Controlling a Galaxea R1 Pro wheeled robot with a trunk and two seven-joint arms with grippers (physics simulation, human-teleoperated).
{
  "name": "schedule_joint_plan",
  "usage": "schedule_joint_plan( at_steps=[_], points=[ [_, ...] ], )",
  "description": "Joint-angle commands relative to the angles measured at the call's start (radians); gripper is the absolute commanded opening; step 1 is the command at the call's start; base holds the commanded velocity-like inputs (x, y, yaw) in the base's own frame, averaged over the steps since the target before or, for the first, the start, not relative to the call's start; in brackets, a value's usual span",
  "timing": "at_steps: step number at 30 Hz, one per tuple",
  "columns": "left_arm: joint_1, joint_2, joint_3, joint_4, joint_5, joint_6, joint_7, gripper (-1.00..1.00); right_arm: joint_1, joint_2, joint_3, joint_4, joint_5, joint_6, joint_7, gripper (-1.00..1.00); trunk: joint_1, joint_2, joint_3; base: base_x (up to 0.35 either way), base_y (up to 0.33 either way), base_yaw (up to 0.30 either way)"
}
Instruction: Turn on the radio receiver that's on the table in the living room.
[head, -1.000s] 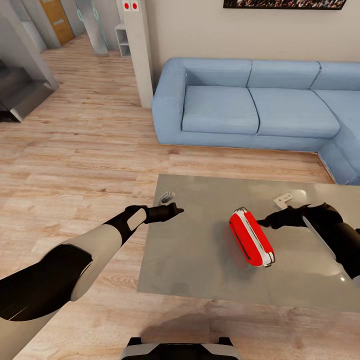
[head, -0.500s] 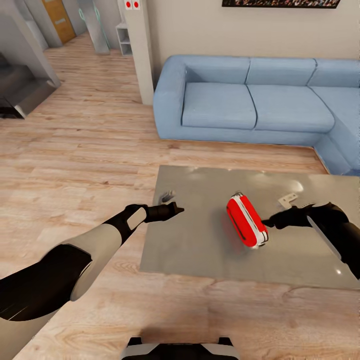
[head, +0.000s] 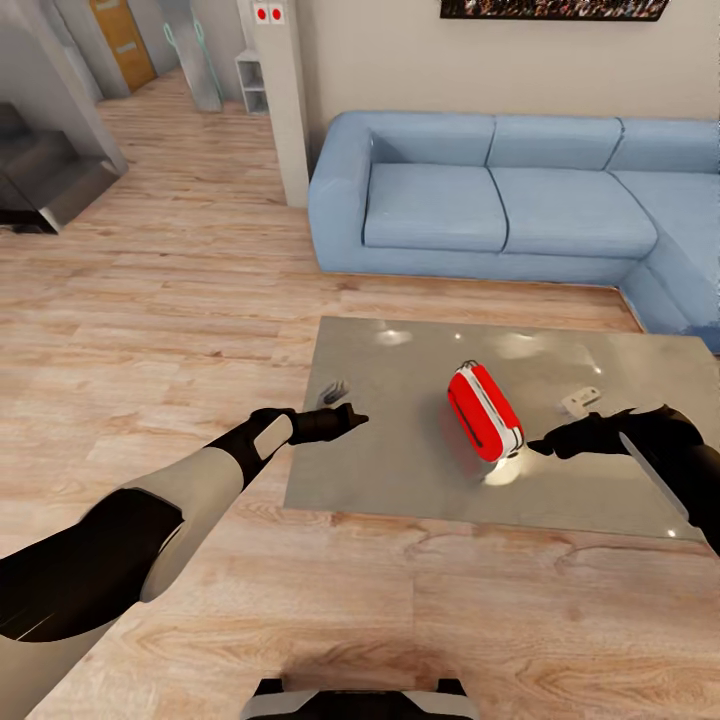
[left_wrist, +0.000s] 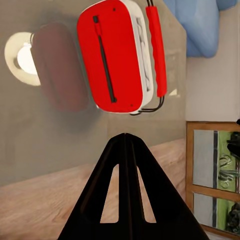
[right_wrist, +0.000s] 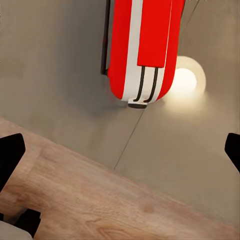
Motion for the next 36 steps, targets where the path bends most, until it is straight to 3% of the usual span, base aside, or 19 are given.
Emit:
schedule_joint_plan(
  at_steps=[1,17,26,36],
  points=[
    [0.000,0.000,0.000,0.000,0.000,0.000,0.000,-1.00,0.000,0.000,0.000,0.000,0.000,0.000,0.000,1.00,0.000,0.000,0.002,-0.049,0.000,0.012],
    [0.000,0.001,0.000,0.019,0.001,0.002,0.000,-1.00,0.000,-0.008,0.000,0.071,-0.002,-0.014,0.000,1.00,0.000,0.000,0.026,-0.007,0.000,0.040],
    [0.000,0.019,-0.001,0.048,0.003,0.006,0.000,-1.00,0.000,-0.008,0.000,0.089,-0.002,-0.015,-0.001,1.00,0.000,0.000,0.040,0.000,0.000,0.001],
    [0.000,0.020,-0.002,0.084,0.003,0.007,0.000,-1.00,0.000,-0.008,0.000,0.168,-0.007,-0.016,0.007,1.00,0.000,0.000,0.049,0.000,0.000,0.000]
  ],
)
